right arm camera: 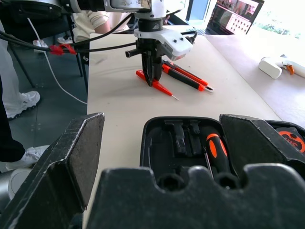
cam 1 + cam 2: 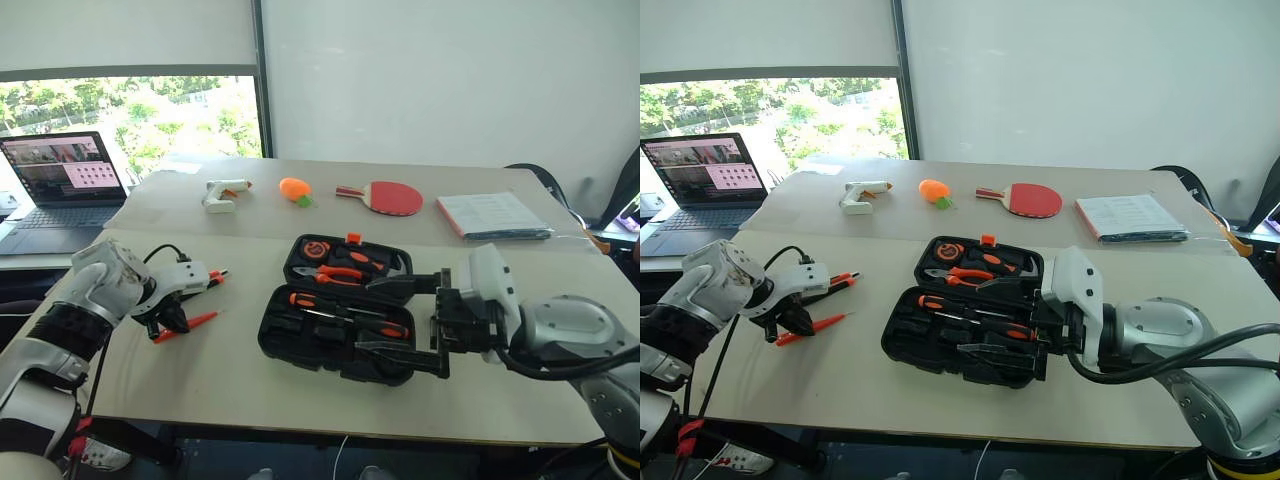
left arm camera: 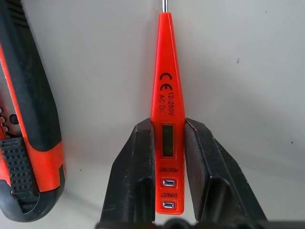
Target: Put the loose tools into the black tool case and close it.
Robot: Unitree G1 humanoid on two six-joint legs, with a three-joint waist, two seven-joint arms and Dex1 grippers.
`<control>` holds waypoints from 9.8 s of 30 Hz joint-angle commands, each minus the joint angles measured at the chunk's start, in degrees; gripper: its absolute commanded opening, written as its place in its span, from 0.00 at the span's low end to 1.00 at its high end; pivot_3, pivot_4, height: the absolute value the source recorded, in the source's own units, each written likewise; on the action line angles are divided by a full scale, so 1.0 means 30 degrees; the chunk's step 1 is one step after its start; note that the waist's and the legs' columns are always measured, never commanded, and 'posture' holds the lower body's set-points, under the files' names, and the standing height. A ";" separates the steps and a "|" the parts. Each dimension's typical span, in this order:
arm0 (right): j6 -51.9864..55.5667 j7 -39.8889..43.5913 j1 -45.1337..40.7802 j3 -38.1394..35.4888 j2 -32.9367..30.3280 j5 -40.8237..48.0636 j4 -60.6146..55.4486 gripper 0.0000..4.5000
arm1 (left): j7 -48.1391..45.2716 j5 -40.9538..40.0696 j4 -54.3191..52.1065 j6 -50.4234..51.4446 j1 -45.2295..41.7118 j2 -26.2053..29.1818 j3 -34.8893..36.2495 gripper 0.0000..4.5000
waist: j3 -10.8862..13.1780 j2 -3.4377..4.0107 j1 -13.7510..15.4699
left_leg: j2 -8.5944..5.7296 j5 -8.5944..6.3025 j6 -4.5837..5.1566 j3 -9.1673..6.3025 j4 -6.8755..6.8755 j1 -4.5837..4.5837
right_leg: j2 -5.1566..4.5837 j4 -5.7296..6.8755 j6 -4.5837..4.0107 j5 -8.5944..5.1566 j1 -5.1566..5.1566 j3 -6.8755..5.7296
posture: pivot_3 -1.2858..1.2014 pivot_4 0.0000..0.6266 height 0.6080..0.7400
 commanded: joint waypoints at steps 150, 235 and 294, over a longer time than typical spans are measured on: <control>-0.0409 -0.3515 0.5194 -0.1765 -0.1849 0.1531 -0.2375 1.00 | -0.1907 -0.0011 0.1868 -0.6797 -0.5727 -0.8647 -0.3383 0.01 | 0.0012 -0.0052 0.0027 | -0.0035 -0.0001 0.0010 -0.0054 0.0074 -0.0091 | -0.0002 -0.0002 0.0062 0.0015 -0.0003 0.0020 | 0.52 0.24 1.00; 0.0218 -0.3235 0.3445 -0.2983 -0.2455 0.3581 -0.1734 1.00 | 0.4439 0.2511 1.8067 -1.0641 -0.6770 -0.3865 0.3799 0.50 | 0.0001 -0.0111 -0.0001 | -0.0015 -0.0004 0.0006 0.0002 0.0064 -0.0109 | -0.0019 -0.0001 0.0030 0.0034 -0.0029 -0.0047 | 0.52 0.24 1.00; 0.0015 -0.4435 0.5589 -0.3139 -0.3239 0.4008 -0.2898 1.00 | -0.2023 -0.0031 -0.5038 -0.3842 -0.2495 -0.7077 -0.2491 0.35 | 0.0030 -0.0156 0.0065 | -0.0016 0.0002 0.0008 -0.0068 0.0145 -0.0062 | 0.0000 0.0009 0.0071 0.0053 0.0051 0.0019 | 0.52 0.24 1.00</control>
